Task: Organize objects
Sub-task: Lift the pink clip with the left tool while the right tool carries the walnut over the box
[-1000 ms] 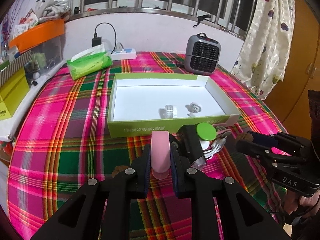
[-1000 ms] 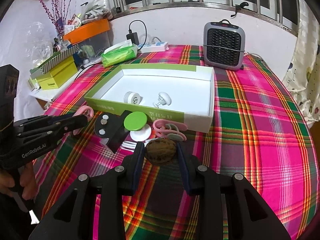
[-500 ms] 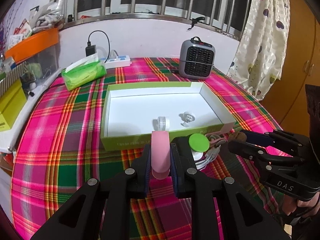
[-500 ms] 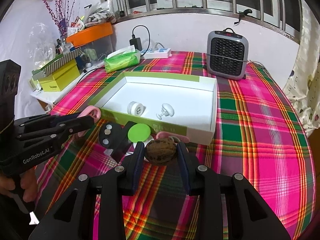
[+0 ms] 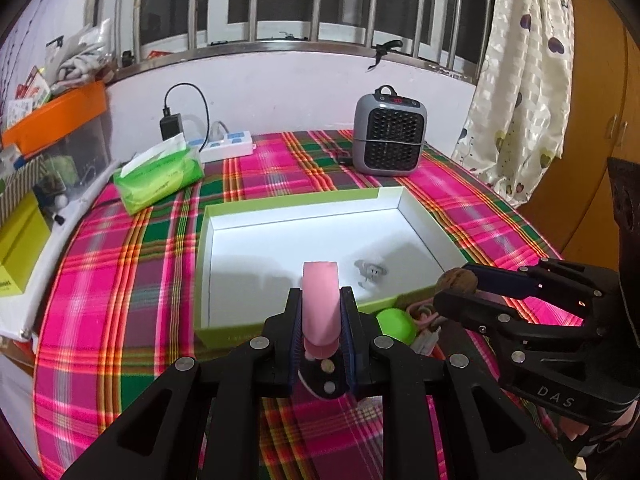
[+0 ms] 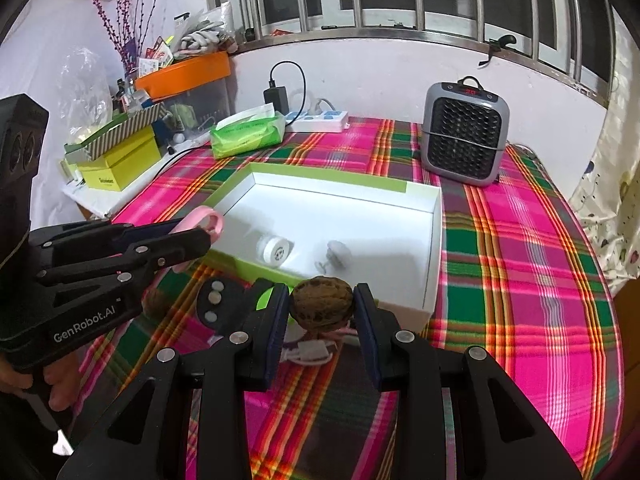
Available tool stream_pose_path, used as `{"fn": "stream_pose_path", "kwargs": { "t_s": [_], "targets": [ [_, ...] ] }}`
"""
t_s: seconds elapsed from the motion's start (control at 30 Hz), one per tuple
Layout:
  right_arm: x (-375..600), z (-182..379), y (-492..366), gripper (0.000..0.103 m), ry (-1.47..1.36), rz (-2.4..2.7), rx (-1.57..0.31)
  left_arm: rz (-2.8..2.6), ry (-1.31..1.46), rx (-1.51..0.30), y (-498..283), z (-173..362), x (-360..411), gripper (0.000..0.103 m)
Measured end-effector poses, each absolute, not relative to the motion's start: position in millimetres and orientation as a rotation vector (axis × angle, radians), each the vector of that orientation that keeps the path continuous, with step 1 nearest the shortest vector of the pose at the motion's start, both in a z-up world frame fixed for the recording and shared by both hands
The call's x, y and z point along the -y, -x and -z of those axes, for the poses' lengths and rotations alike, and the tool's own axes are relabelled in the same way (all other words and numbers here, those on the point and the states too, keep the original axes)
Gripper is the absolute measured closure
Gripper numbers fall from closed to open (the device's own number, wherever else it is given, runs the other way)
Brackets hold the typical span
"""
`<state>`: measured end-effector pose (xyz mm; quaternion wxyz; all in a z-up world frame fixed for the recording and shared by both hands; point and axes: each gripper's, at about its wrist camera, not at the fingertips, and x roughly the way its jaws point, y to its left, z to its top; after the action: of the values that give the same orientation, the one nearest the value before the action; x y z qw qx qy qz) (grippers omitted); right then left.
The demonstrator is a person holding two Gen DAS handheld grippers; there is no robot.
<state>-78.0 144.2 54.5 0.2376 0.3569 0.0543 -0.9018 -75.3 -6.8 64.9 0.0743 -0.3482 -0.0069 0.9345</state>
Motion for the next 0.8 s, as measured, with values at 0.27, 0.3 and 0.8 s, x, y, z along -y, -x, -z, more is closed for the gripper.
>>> {"fn": "stream_pose_path", "kwargs": {
  "t_s": [0.27, 0.3, 0.8],
  "targets": [
    [-139.4, -57.5, 91.9, 0.068, -0.965, 2.47, -0.16, -2.8, 1.045, 0.017, 91.5, -64.6, 5.1, 0.087],
    [-139.1, -56.9, 94.1, 0.068, -0.966, 2.468, -0.16, -2.8, 1.044, 0.017, 93.3, -64.2, 5.2, 0.087],
    [-124.1, -45.7, 129.3, 0.068, -0.993, 2.432, -0.169, -2.831, 1.09, 0.049, 123.9, -46.5, 16.9, 0.087]
  ]
}}
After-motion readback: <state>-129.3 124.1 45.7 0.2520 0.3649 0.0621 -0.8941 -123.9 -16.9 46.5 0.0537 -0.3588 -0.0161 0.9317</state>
